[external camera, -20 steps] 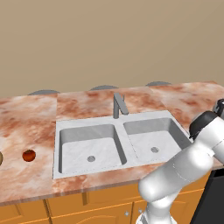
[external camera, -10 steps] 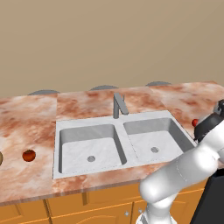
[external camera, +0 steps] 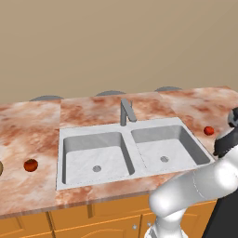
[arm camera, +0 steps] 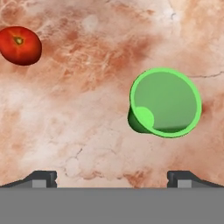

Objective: Remove the tomato and tomato from the sink. Then move the bowl and cup from the counter to the sink for washing.

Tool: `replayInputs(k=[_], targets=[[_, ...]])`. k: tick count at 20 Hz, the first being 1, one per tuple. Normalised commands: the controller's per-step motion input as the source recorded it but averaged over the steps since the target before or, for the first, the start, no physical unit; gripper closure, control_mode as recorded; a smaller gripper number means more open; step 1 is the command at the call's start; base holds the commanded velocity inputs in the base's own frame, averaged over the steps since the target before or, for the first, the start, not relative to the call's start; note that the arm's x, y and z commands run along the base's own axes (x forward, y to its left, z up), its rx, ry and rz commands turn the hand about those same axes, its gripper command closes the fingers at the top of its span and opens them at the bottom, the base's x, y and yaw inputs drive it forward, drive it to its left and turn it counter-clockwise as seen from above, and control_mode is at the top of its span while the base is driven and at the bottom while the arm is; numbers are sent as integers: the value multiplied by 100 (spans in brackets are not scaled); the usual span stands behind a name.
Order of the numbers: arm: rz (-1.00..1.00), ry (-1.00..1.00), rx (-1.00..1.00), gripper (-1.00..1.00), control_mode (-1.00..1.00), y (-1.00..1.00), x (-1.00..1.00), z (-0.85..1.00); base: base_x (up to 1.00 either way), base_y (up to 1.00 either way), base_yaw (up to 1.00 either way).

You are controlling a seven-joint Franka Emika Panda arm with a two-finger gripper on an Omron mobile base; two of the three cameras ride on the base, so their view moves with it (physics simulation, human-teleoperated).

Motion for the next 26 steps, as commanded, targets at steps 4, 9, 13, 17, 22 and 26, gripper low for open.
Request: replayInputs(k=[4, 9, 13, 17, 22, 26], targets=[[0, 0, 0, -100, -100, 0, 3, -9, 0, 0, 0], [0, 0, 0, -100, -100, 0, 5, -10, 0, 0, 0], [0, 0, 0, -100, -100, -2, 8, -8, 0, 0, 0], [0, 0, 0, -100, -100, -5, 9, -5, 0, 0, 0], [0, 0, 0, -100, -100, -10, 6, -1, 0, 0, 0], [0, 0, 0, -100, -100, -12, 1, 0, 0, 0, 0]])
